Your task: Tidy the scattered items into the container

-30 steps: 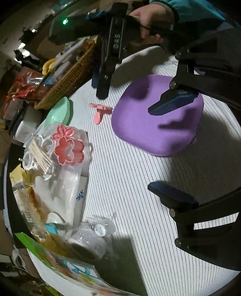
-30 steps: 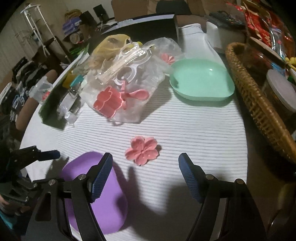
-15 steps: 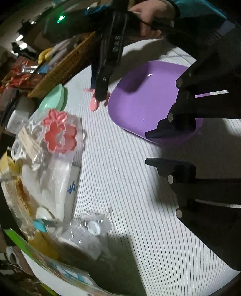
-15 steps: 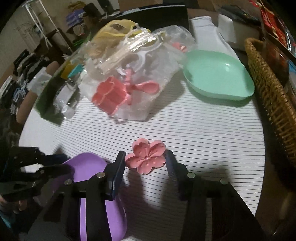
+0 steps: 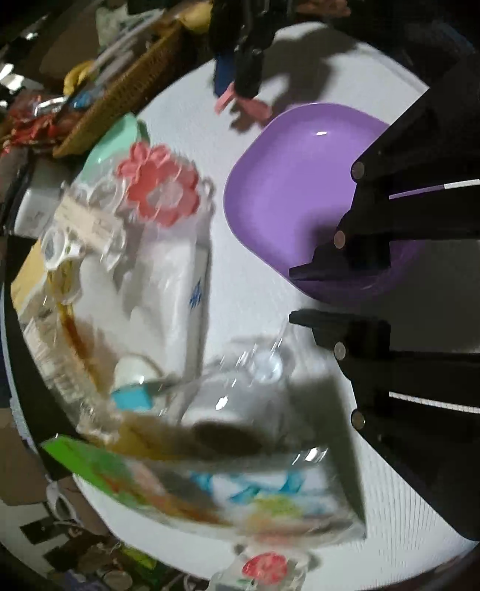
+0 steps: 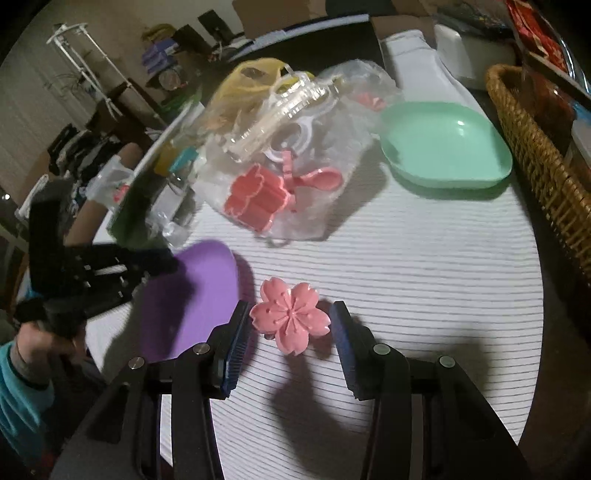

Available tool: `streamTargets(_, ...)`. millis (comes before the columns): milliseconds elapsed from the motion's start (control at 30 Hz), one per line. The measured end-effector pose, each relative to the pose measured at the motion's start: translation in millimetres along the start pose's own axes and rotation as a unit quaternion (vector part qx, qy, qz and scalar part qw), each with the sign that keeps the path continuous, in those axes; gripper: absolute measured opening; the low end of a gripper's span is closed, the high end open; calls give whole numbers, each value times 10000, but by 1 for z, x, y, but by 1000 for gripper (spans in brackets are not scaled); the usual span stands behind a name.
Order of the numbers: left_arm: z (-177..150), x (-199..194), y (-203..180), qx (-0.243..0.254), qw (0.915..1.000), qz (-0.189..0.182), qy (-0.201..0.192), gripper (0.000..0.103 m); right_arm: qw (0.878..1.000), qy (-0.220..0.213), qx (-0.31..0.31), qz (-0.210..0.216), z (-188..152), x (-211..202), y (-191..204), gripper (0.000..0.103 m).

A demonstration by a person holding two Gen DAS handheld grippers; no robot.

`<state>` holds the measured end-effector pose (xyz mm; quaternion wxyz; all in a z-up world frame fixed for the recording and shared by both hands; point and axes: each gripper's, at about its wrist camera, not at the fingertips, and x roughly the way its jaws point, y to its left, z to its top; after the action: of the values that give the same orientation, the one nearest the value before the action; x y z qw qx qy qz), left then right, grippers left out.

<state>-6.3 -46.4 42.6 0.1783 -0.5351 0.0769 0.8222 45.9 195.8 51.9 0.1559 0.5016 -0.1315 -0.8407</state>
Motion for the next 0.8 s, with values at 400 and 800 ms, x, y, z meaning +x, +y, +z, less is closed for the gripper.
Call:
streamTargets(400,-4,-62,-5,-344,9878,-811,-1286,73,9961,-692,156,-525,23,-38,-15,74)
streamTargets(800,6,-36,-10,-908,9764,-1644,-1065,74,9772,-17,-1415,-1584,84,33,-36,46)
